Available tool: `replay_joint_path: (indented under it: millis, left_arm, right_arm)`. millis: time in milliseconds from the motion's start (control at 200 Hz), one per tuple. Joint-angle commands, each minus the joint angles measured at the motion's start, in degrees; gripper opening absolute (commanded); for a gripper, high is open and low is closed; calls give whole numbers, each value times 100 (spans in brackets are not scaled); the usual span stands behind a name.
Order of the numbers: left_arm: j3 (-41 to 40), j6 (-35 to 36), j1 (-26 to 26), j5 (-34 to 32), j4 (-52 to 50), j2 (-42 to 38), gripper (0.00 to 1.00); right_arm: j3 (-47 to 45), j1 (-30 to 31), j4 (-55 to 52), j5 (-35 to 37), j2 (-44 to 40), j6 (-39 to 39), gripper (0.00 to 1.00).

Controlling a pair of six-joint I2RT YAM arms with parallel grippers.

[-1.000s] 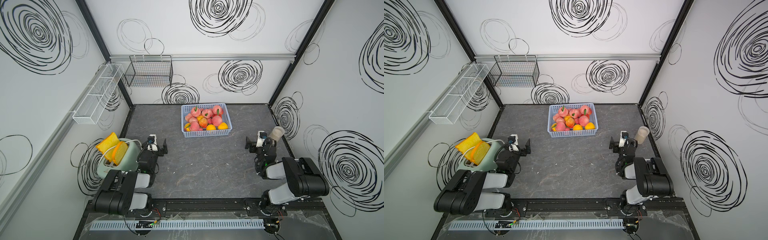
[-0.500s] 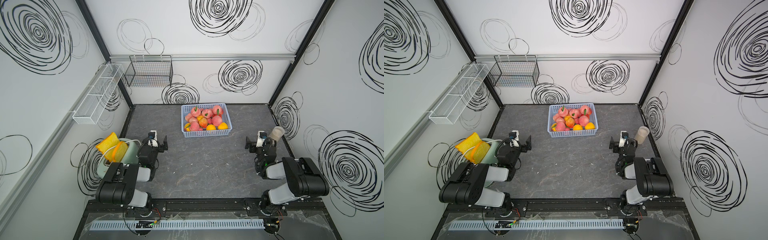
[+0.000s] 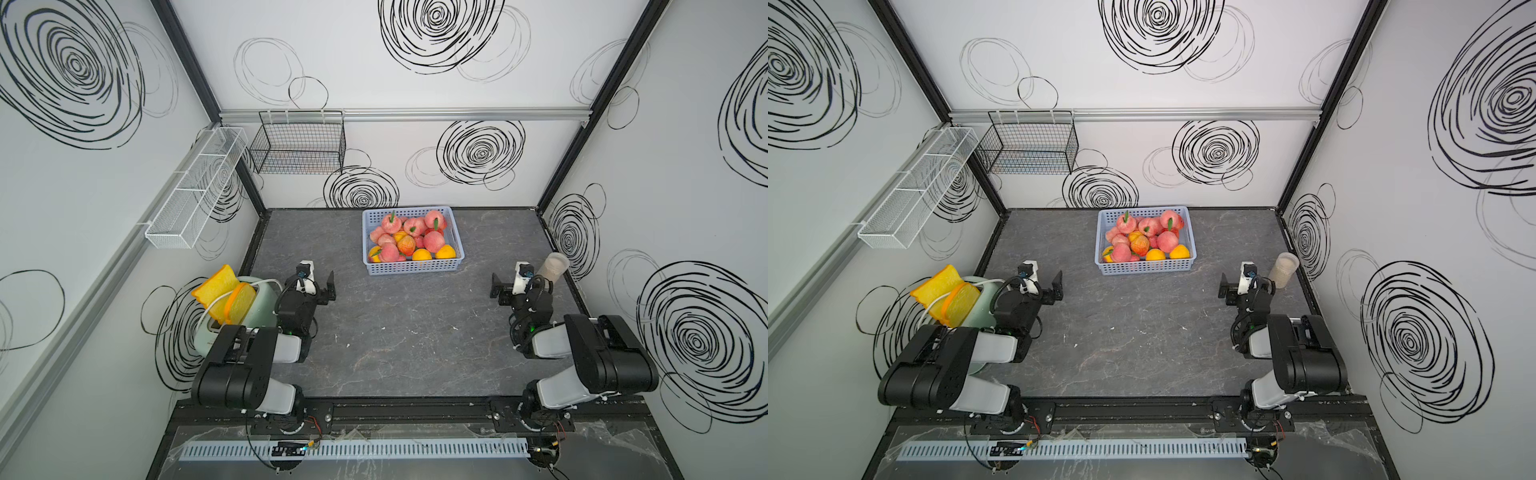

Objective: Put the peaches into the basket
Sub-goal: Reset both arms

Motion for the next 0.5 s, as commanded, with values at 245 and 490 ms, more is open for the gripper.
replay_joint_path:
  millis: [245,490]
  left_arm:
    - [10,88,-113,-178,367,-42,97]
    - [33,106,-140,-221,337,-38,98]
  right_arm:
    - [72,-14,282,-28,-16,-38,99]
    - [71,-15,277,-32,-15,-42,99]
